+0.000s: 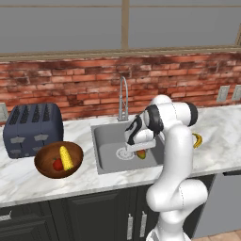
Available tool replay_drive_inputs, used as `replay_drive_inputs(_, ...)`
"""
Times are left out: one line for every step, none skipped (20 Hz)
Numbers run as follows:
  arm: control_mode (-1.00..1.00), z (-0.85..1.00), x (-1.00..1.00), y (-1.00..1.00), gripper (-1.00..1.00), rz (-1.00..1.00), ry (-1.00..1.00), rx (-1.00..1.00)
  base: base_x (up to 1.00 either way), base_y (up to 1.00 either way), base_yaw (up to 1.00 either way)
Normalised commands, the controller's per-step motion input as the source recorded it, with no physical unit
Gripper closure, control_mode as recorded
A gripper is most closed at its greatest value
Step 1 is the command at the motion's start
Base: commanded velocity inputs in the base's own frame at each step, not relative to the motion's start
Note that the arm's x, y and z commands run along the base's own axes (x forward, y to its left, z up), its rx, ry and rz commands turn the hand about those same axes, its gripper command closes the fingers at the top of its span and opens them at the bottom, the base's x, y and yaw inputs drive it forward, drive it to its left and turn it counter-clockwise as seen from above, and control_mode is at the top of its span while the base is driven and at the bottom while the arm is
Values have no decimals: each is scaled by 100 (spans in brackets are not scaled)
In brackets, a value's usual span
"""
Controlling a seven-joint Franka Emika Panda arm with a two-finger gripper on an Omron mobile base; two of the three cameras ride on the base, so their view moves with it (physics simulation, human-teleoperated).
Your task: There is a mixed pile of frozen fruits and vegetables on the counter. Locate all the frozen vegetables and place the items in a bowl on the counter. Take all the frozen fruits and defrost them in a running sink.
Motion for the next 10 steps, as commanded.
replay_drive_inputs(-100, -28, 24, -9, 100, 0, 0, 0, 0, 0, 0)
replay_drive_inputs(-100, -29, 27, -10, 100, 0, 0, 0, 0, 0, 0)
replay_drive_inputs(-100, -29, 25, -8, 100, 0, 0, 0, 0, 0, 0)
replay_drive_inputs(-100, -28, 24, -7, 100, 0, 0, 0, 0, 0, 0)
replay_drive_inputs(-100, -28, 21, -2, 100, 0, 0, 0, 0, 0, 0)
replay_drive_inputs(-100, -23, 20, 0, 100, 0, 0, 0, 0, 0, 0)
replay_drive_inputs(-100, -18, 17, 0, 100, 0, 0, 0, 0, 0, 0)
replay_drive_inputs(-100, -16, 11, 0, 100, 0, -1, 0, 0, 0, 0)
replay_drive_inputs(-100, -11, 13, 0, -100, 0, 0, 1, 0, 0, 0)
replay_drive_inputs(-100, -12, 11, 0, -100, 0, 0, 0, 0, 0, 0)
